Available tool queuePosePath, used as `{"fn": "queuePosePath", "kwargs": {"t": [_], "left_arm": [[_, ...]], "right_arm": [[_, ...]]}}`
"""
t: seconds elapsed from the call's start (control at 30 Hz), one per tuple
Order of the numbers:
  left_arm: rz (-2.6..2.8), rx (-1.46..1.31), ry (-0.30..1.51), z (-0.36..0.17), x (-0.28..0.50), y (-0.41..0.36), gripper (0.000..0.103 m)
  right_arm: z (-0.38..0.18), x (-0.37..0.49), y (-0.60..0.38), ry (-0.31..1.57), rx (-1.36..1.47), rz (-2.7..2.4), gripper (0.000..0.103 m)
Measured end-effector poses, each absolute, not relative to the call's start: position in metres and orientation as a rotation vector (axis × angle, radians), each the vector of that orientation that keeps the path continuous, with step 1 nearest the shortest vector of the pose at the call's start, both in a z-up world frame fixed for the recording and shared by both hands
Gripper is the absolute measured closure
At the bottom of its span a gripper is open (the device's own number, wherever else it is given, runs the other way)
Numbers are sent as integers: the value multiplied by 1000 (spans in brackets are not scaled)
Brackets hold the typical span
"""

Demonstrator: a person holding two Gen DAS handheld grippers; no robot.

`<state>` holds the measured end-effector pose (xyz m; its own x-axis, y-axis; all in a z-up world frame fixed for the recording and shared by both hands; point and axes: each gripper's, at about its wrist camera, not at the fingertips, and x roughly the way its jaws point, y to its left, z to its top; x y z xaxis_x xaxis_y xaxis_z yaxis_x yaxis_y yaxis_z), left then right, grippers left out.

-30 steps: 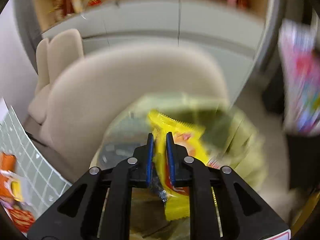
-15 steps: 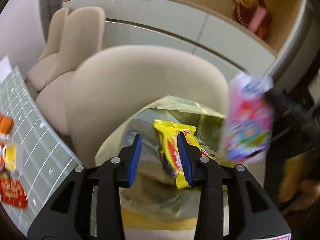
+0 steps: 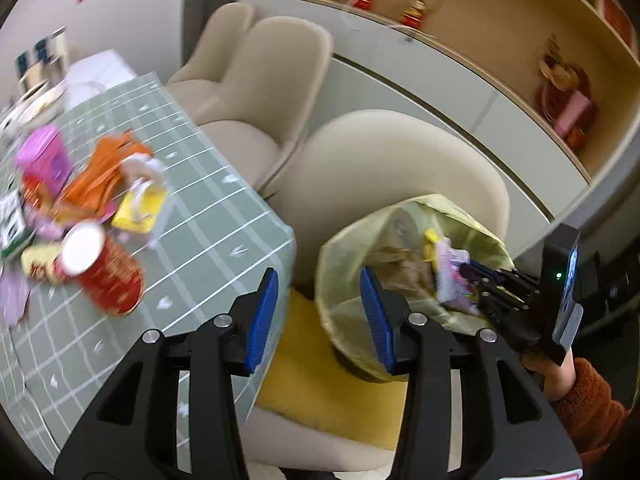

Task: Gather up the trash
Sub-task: 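Open the left gripper over the trash bag while the right releases the juice box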

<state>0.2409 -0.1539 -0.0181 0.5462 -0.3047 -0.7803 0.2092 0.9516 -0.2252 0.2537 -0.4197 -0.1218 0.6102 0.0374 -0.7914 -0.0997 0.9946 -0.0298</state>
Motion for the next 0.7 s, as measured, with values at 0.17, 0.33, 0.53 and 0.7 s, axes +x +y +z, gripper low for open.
{"fn": "queuePosePath", "kwargs": {"t": [0.17, 0.33, 0.53, 0.7], "left_arm": [[-248, -172, 944, -23, 232, -125, 62], [-217, -204, 916, -21, 220, -103, 58], [-202, -208, 859, -17, 212, -74, 56], [-181, -238, 850, -20, 208, -32, 55]], "right_arm": [[-116, 252, -417, 895, -28, 111, 94], [-99, 241, -429, 824, 99, 89, 93], [-74, 217, -429, 746, 151, 55, 64], [-45, 197, -415, 657, 192, 26, 49]]}}
